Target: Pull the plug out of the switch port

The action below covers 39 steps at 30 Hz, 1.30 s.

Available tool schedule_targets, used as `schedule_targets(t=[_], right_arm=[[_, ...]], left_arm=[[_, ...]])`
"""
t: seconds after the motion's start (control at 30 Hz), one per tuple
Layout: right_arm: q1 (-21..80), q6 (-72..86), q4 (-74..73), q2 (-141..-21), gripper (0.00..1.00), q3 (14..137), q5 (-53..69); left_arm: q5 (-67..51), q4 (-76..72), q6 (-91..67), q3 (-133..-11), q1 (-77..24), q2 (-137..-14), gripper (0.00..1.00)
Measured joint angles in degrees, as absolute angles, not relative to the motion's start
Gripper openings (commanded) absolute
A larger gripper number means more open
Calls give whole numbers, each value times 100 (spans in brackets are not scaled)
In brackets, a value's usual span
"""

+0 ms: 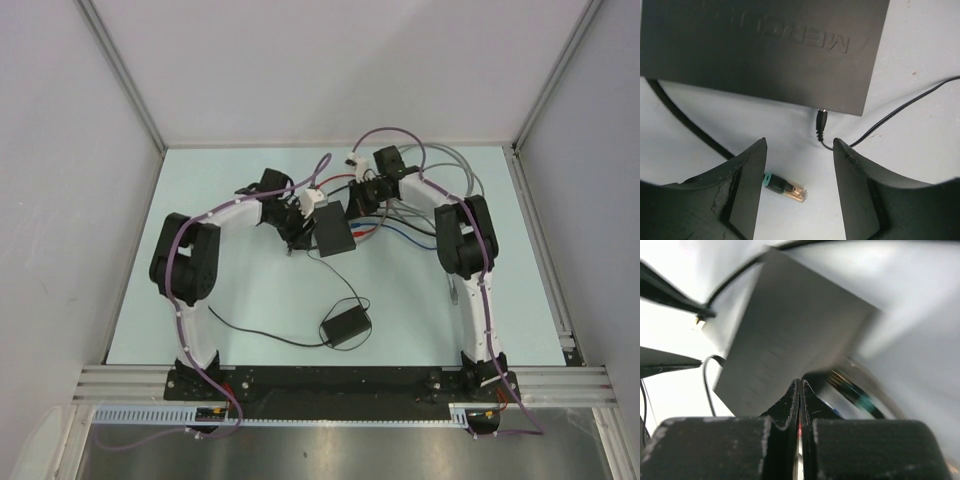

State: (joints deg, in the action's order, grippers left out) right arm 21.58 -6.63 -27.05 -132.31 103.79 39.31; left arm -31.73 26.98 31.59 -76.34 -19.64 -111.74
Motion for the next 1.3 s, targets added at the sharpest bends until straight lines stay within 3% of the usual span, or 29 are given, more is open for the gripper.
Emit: schedule_targets(t=[0.33, 0.67, 1.3], right_arm=[[1798, -644, -2891, -13211, 0, 10014, 3800], [1822, -360, -3041, -13211, 0, 10285, 3957], [2276, -364, -3153, -13388, 0, 10678, 4189]], left_arm=[[-2635, 2661, 3271, -8093, -2353, -11465, 50], [-2744, 2902, 3433, -8093, -2377, -11491, 53], [-3028, 3144, 3315, -7891, -2412, -11389, 47]])
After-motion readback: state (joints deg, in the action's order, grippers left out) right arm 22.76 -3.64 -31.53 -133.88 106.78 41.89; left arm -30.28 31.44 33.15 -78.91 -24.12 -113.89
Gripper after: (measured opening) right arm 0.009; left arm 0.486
